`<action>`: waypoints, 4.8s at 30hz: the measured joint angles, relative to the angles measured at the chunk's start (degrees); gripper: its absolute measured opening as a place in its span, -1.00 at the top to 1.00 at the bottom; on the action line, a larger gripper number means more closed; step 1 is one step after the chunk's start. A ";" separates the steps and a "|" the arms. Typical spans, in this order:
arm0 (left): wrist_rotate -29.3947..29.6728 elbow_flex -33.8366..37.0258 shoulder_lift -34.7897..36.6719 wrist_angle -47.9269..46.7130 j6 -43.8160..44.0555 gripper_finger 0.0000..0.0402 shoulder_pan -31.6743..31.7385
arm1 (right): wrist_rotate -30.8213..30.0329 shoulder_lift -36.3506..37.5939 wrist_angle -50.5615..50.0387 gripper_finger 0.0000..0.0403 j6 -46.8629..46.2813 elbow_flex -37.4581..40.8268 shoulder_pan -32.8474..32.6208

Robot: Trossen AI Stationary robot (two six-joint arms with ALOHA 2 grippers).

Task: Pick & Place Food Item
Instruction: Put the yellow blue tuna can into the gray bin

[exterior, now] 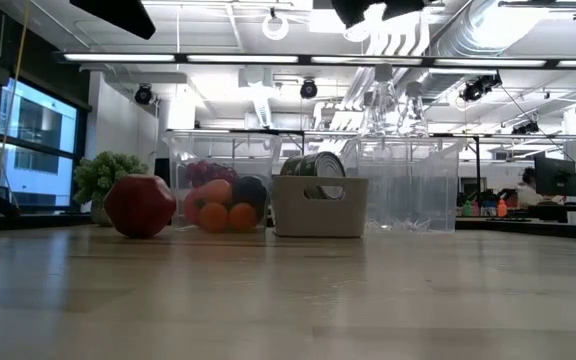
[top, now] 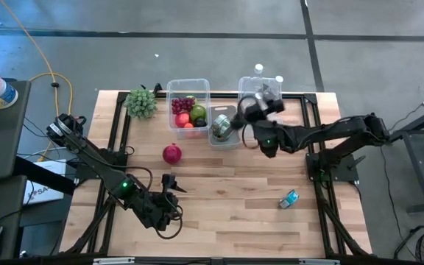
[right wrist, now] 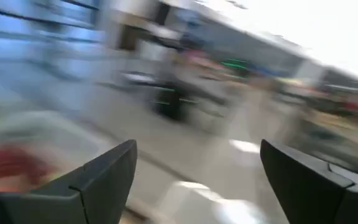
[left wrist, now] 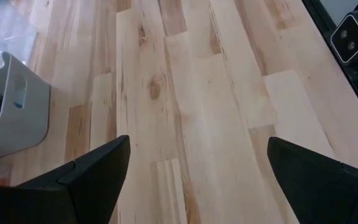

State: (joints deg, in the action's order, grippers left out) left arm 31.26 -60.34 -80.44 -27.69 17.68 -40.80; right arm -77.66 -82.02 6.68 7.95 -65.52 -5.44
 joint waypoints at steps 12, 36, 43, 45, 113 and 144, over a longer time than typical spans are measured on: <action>-3.47 0.00 0.00 -0.97 0.91 -0.84 0.00 | 52.71 0.04 -21.07 -0.66 -16.84 -0.04 -15.76; -3.40 0.00 0.00 -0.80 2.97 -0.84 2.56 | 67.28 0.02 -69.70 -0.66 -51.90 -0.02 -41.07; -3.40 0.00 -0.02 -0.80 2.97 -0.84 2.56 | 66.59 0.02 -72.37 -0.66 -49.93 -0.02 -42.22; -3.39 0.00 -0.02 -0.74 2.95 -0.84 2.56 | 66.56 0.02 -73.94 -0.66 -49.83 0.07 -42.20; -3.41 -0.02 -0.02 2.43 1.65 -0.84 5.86 | 72.39 0.00 -56.75 -0.23 -58.37 20.52 -30.04; -3.40 -0.02 -0.02 2.35 1.61 -0.84 5.86 | 67.42 -0.47 -28.14 0.31 -29.67 20.42 -15.76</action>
State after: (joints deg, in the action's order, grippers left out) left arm 27.86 -60.36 -80.47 -25.34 19.29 -34.94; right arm -10.24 -82.49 -21.46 -21.73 -45.10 -21.20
